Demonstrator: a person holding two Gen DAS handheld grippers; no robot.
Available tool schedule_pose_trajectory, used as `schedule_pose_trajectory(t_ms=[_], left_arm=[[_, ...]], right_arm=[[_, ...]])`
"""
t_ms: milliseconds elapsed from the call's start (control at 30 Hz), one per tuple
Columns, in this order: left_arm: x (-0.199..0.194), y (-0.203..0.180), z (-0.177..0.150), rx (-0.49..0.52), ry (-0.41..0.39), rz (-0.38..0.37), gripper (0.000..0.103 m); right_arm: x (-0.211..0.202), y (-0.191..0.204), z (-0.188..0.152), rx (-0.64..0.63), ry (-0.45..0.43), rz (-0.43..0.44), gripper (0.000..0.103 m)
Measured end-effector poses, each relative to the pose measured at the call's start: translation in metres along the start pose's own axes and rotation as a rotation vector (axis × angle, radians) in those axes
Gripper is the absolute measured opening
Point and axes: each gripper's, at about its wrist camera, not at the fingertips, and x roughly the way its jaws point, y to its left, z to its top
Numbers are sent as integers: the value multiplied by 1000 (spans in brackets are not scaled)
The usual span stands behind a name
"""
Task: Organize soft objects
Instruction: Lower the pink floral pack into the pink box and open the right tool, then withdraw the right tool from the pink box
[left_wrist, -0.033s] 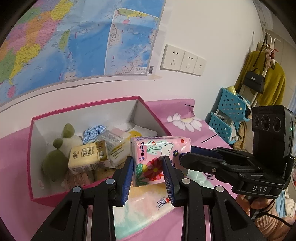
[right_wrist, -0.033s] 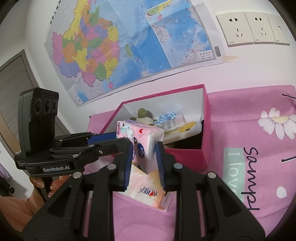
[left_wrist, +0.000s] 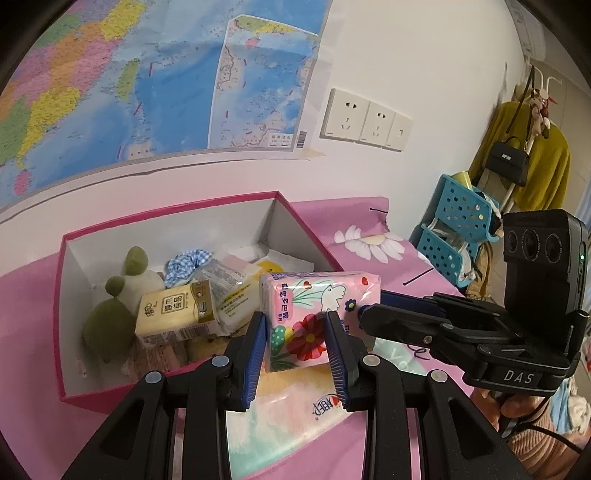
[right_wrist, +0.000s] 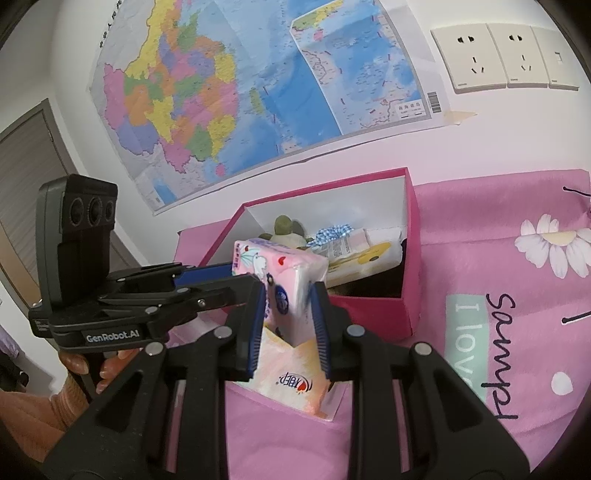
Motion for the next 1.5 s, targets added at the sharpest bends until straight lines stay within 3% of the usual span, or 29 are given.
schedule_pose_trajectory(t_ms=[467, 1067, 1333, 1500], left_arm=[[13, 5, 9, -20, 22, 22, 32], [52, 28, 18, -112, 116, 74, 32], [35, 30, 10, -109, 59, 83, 48], [3, 25, -4, -77, -47, 84, 70]], right_arm=[[8, -4, 12, -2, 2, -24, 30], [47, -27, 28, 43, 39, -84, 30], [30, -37, 19, 76, 0, -118, 37], [13, -27, 9, 42, -20, -133, 49]])
